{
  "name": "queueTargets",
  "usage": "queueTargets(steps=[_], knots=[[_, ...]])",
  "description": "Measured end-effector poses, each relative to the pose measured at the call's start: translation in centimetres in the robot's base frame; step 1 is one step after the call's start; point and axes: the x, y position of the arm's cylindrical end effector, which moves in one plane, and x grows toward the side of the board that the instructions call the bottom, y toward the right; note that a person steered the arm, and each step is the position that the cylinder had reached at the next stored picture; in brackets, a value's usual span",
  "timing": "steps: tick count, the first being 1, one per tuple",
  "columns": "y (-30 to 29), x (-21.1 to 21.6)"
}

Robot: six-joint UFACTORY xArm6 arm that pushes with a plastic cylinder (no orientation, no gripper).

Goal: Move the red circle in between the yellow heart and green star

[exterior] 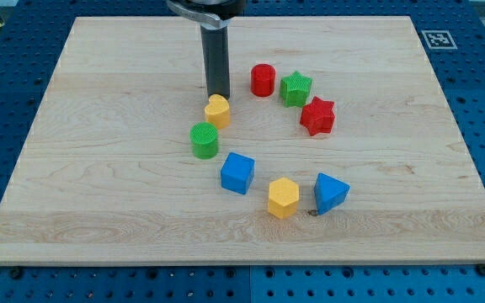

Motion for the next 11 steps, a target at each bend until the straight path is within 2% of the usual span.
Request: queueTargets(steps=[1,2,3,4,5,11], knots=[[0.0,-1.3],[0.0,-4.7],[1.6,-7.8],[5.8,-8.4],[7.4,-7.6],[7.3,-1.7]])
